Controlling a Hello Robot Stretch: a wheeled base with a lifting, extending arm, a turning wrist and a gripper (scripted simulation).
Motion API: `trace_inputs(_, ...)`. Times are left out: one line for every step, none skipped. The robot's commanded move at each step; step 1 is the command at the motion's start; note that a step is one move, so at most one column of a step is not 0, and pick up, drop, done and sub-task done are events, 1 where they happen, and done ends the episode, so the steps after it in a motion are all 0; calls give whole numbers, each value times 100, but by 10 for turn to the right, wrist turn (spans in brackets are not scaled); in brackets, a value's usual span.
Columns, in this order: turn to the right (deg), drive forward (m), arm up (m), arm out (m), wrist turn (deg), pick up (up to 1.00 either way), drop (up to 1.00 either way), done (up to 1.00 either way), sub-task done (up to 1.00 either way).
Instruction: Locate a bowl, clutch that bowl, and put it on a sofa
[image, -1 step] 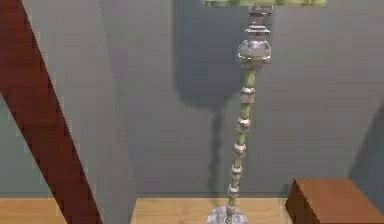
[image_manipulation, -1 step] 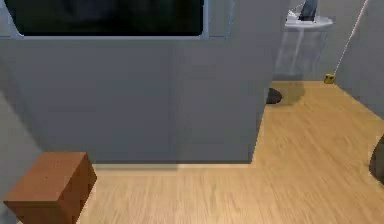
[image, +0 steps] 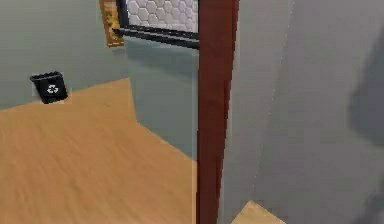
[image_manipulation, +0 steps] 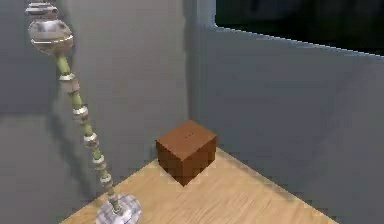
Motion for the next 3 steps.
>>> trace_inputs(-270, 0, 0, 0, 0, 0, 0, 0, 0)
trace_inputs(0, 100, 0, 0, 0, 0, 0, 0, 0)
trace_inputs(-270, 0, 0, 0, 0, 0, 0, 0, 0)
